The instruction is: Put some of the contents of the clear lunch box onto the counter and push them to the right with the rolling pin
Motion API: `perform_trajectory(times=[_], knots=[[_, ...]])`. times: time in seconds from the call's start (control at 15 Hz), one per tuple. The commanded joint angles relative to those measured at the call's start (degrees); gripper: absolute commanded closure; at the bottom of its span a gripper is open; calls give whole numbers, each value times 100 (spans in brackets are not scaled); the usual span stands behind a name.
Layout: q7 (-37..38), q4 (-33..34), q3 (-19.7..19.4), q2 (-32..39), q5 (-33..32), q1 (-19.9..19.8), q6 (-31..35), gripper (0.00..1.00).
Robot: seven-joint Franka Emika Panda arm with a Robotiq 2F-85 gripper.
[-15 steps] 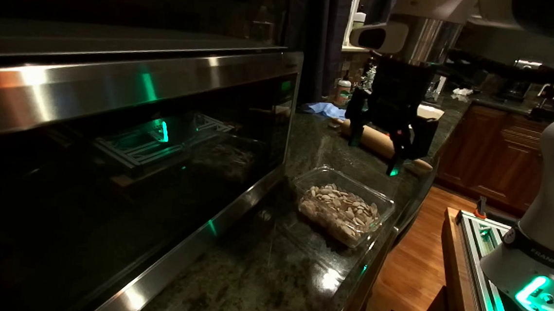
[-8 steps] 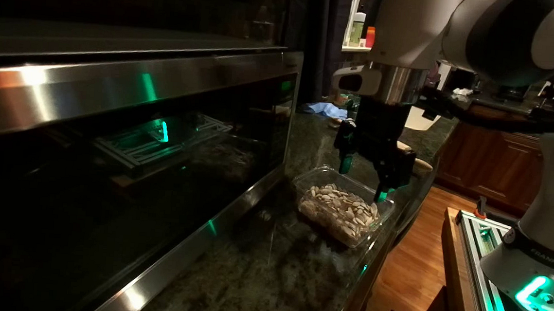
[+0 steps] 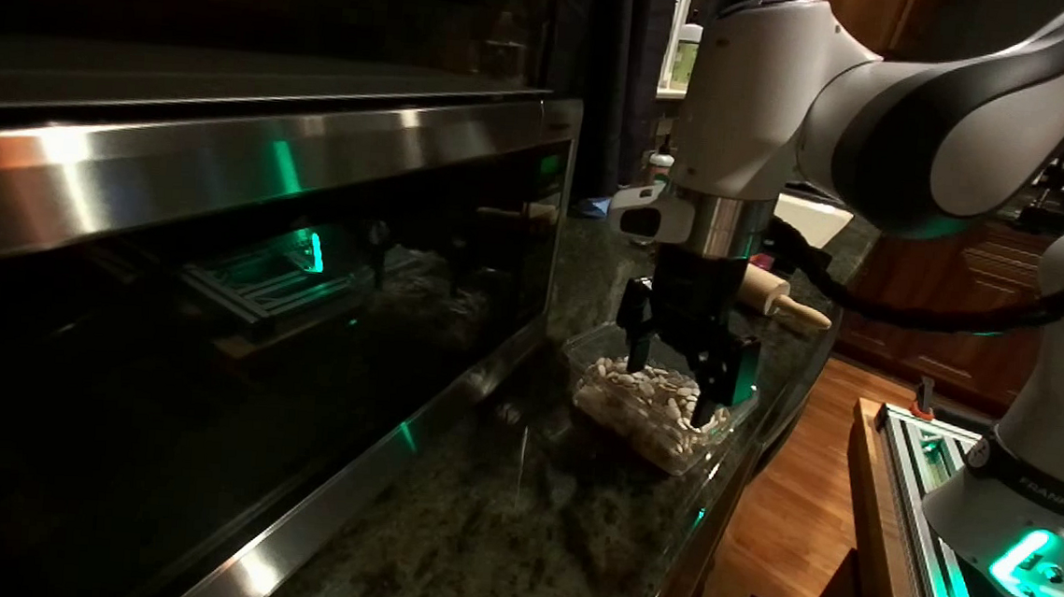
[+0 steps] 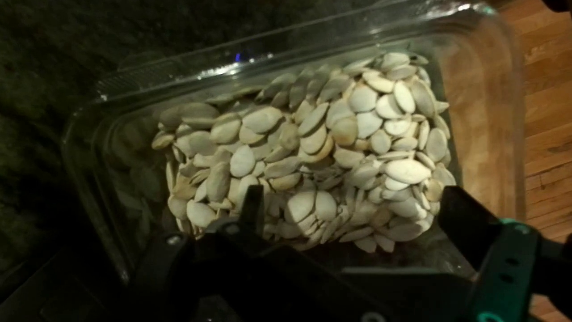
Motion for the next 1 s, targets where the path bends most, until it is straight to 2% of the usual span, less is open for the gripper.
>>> perform_trajectory(times=[0.0,0.27,0.33,0.47,0.6,0.93], knots=[[-73,-76,76,125,92,-148,267,0],[-188,-49,83,236,70,-211,204,0],[-220,-42,86,262,79,-222,182,3],[-244,-11,89,308,73,-244,175,28],[-245,-3,94,299,65,-259,166,37],[-192,-14,112,216,43,-292,140,76]])
